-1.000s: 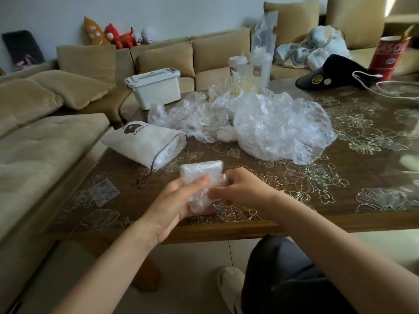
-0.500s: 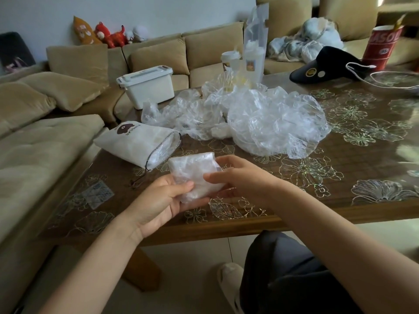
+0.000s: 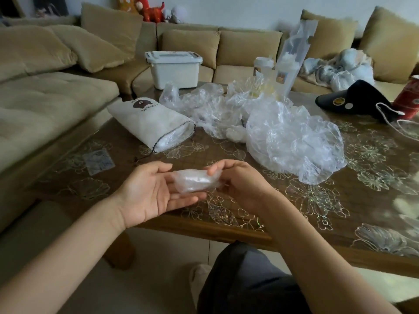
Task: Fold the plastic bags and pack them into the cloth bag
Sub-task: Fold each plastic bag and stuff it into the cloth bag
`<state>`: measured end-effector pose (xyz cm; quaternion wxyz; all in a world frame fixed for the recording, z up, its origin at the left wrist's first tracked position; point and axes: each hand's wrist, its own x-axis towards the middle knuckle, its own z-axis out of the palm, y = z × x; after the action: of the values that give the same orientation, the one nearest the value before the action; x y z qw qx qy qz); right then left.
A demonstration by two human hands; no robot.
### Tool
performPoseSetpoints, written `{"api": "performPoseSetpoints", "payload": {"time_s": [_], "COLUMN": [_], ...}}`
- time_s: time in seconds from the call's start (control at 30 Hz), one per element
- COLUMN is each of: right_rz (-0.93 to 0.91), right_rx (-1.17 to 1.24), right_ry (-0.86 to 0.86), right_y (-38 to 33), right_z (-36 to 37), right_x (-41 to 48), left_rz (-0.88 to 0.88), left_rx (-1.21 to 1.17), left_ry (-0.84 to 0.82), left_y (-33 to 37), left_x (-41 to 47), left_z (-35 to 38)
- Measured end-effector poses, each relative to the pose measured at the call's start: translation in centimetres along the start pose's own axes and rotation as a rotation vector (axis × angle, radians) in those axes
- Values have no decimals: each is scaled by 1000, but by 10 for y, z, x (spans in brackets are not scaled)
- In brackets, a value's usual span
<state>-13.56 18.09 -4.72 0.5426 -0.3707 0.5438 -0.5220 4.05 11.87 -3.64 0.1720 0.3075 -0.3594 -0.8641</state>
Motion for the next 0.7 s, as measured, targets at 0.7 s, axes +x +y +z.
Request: {"api": "performPoseSetpoints", "payload": {"time_s": [0.7], "right_rz": [150], "right_rx": [-231], "right_ry": [-239], "right_y": [5], "right_z": [34], "right_x": [78], "left_rz": [261], "left_rx": [653], "left_ry": [438], "left_y": [29], "left_x": [17], "left_z": [-65]}}
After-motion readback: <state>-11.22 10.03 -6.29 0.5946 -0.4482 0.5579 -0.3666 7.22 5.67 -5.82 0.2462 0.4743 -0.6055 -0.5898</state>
